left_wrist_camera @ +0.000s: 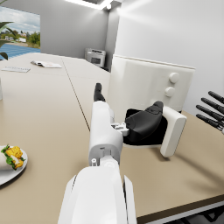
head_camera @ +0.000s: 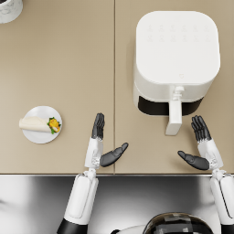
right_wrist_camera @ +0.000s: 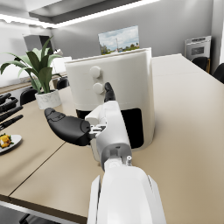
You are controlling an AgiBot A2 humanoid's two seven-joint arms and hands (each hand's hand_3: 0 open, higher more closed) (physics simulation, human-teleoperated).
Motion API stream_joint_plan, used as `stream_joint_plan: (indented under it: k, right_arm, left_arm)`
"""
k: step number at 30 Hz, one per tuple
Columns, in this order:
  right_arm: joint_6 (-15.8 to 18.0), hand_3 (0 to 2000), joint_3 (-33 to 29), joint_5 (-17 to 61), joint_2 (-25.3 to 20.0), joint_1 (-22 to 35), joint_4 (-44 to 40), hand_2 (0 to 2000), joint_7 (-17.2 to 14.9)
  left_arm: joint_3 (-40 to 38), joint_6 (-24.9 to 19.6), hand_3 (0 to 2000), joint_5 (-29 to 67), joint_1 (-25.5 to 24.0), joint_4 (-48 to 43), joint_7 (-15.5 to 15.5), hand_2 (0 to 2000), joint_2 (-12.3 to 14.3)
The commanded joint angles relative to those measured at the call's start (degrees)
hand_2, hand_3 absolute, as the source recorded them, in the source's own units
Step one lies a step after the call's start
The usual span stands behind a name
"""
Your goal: Pick up the chicken rolls and place it into the air fryer
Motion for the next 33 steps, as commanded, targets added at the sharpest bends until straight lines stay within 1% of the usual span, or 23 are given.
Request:
stream_joint_plan:
  k: [1,26,27,28,30,33]
  right_arm:
    - [0.0,0,0.0,0.0,0.0,0.0,0.0,0,0.0]
    - [0.0,0,0.0,0.0,0.0,0.0,0.0,0,0.0]
    - [0.0,0,0.0,0.0,0.0,0.0,0.0,0,0.0]
    - [0.0,0,1.7,0.0,-0.1,0.1,-0.9,0,0.0]
    - [-2.8,0,1.3,0.0,-0.8,0.8,-0.9,0,2.8]
    - [-4.6,0,-0.2,0.0,-1.7,1.4,-1.3,0,4.7]
  left_arm:
    - [0.0,0.0,0,0.0,0.0,0.0,0.0,0,0.0]
    - [0.0,0.0,0,0.0,0.0,0.0,0.0,0,0.0]
    - [1.7,0.0,0,0.0,0.1,0.9,0.0,0,0.1]
    - [0.9,-1.6,0,0.0,-0.3,0.6,-1.6,0,0.0]
    - [-1.2,-3.6,0,0.0,-0.4,-0.5,-3.6,0,0.4]
    - [-3.6,-5.0,0,0.0,-0.1,-1.8,-5.0,0,1.0]
